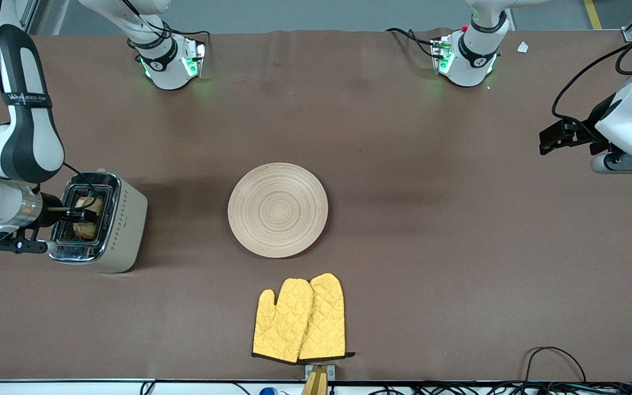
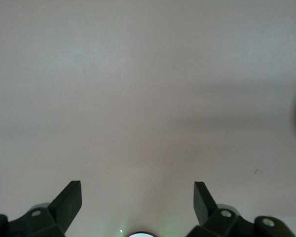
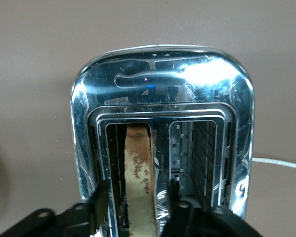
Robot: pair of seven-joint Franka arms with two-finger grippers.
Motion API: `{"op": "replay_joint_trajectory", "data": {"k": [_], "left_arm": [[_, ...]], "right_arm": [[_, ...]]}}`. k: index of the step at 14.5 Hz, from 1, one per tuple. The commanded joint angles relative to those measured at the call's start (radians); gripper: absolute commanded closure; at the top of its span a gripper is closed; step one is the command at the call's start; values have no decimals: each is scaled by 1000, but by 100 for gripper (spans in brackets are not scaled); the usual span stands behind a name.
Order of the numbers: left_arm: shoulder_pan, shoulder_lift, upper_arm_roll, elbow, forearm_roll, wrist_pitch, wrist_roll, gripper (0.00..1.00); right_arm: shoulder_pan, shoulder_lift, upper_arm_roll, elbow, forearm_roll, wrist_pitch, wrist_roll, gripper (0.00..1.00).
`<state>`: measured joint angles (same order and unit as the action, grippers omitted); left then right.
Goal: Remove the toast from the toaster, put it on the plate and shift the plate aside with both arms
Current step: 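Grasp the bread slice with the right gripper and lift it out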
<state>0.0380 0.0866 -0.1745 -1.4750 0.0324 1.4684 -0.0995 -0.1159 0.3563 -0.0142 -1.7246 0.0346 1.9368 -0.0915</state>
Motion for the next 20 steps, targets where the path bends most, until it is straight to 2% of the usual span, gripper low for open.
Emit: {"op": "replay_joint_trajectory", "data": {"k": [1, 3, 6, 10, 13, 17, 20], "left_arm": [[3, 5, 0, 19, -11, 0, -6, 0], [3, 5, 0, 19, -11, -2, -6, 0], [3, 5, 3, 21, -11, -2, -6, 0], [3, 4, 4, 21, -11, -2, -5, 0], [3, 5, 6, 21, -11, 1, -5, 0], [3, 7, 6, 19, -11, 7, -3, 0], [5, 18, 6, 19, -8, 10, 1, 0]], "right_arm": [[-33, -22, 5, -12, 4, -12, -71, 92], [-33, -25, 5, 2, 4, -62, -59, 95], [-30, -43, 6, 59, 4, -148, -37, 96], [-15, -66, 10, 195, 7, -323, -22, 98], [74, -68, 10, 255, -1, -393, 105, 98], [209, -60, 8, 258, -27, -383, 278, 98], [306, -25, 10, 250, -19, -314, 433, 97]]}}
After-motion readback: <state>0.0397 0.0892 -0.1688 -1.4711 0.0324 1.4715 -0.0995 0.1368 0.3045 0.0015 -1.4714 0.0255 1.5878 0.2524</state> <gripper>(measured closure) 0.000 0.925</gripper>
